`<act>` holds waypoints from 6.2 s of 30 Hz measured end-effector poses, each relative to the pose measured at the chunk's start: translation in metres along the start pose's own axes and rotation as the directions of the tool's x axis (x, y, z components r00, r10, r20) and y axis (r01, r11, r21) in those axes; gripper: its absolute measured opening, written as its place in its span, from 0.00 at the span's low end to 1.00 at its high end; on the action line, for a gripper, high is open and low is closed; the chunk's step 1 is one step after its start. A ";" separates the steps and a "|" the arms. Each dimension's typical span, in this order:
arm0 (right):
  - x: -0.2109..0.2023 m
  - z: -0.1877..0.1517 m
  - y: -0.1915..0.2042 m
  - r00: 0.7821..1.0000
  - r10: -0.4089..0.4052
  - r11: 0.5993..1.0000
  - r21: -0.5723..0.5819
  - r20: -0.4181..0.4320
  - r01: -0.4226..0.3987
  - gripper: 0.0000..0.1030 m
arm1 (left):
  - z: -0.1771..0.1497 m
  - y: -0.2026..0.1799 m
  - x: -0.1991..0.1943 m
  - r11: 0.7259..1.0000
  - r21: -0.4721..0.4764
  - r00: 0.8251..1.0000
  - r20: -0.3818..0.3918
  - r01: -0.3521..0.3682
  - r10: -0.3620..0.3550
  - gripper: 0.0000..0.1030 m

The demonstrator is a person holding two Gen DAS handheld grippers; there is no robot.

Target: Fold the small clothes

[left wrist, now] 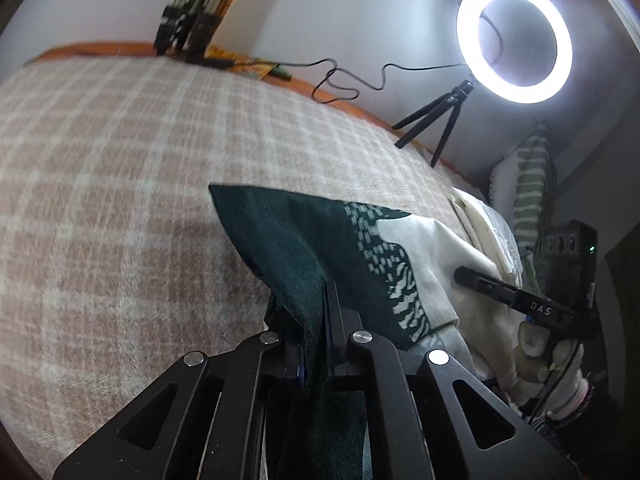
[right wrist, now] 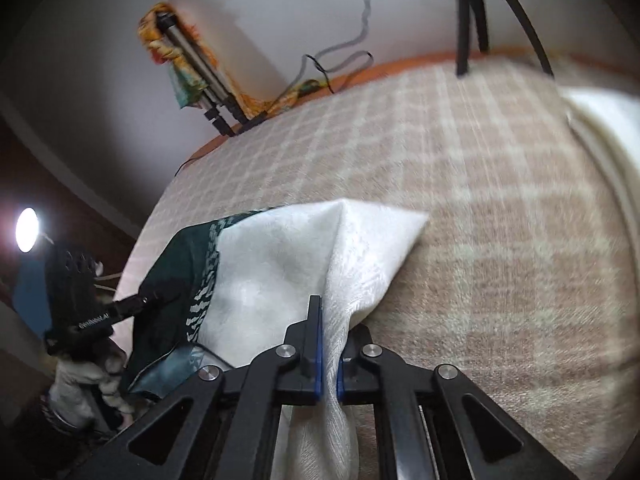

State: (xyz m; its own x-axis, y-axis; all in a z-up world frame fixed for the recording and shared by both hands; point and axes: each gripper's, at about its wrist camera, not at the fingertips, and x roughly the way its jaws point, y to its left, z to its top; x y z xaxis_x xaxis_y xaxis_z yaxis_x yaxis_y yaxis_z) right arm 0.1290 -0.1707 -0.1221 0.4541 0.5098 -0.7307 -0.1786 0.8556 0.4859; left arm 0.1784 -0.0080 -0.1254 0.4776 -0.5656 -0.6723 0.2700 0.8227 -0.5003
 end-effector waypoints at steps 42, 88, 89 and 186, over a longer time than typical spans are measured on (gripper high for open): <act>0.009 -0.009 -0.076 0.979 0.204 0.936 0.291 0.013 -0.199 0.45 | -0.069 0.040 -0.054 0.832 -0.522 0.967 -0.048 0.189 -0.250 0.44; 0.013 0.004 0.013 0.992 -0.084 0.993 -0.080 0.095 0.092 0.00 | -0.049 -0.016 -0.054 0.970 -0.206 0.991 0.025 0.131 -0.129 0.07; 0.006 0.004 0.022 0.989 -0.094 0.988 -0.108 0.115 0.107 0.00 | -0.046 -0.019 -0.057 0.972 -0.192 0.991 0.033 0.135 -0.132 0.07; -0.124 0.060 -0.298 0.907 -0.386 0.914 -0.065 0.168 0.401 0.30 | 0.043 -0.280 0.204 0.932 0.360 0.999 -0.042 0.029 -0.015 0.24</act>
State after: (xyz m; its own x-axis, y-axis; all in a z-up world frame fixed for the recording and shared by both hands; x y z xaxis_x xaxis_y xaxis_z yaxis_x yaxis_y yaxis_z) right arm 0.1781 -0.4937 -0.1478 0.6272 0.1173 -0.7700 -0.0384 0.9920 0.1199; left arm 0.2363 -0.3514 -0.0988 0.4379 -0.5796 -0.6872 0.5668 0.7714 -0.2894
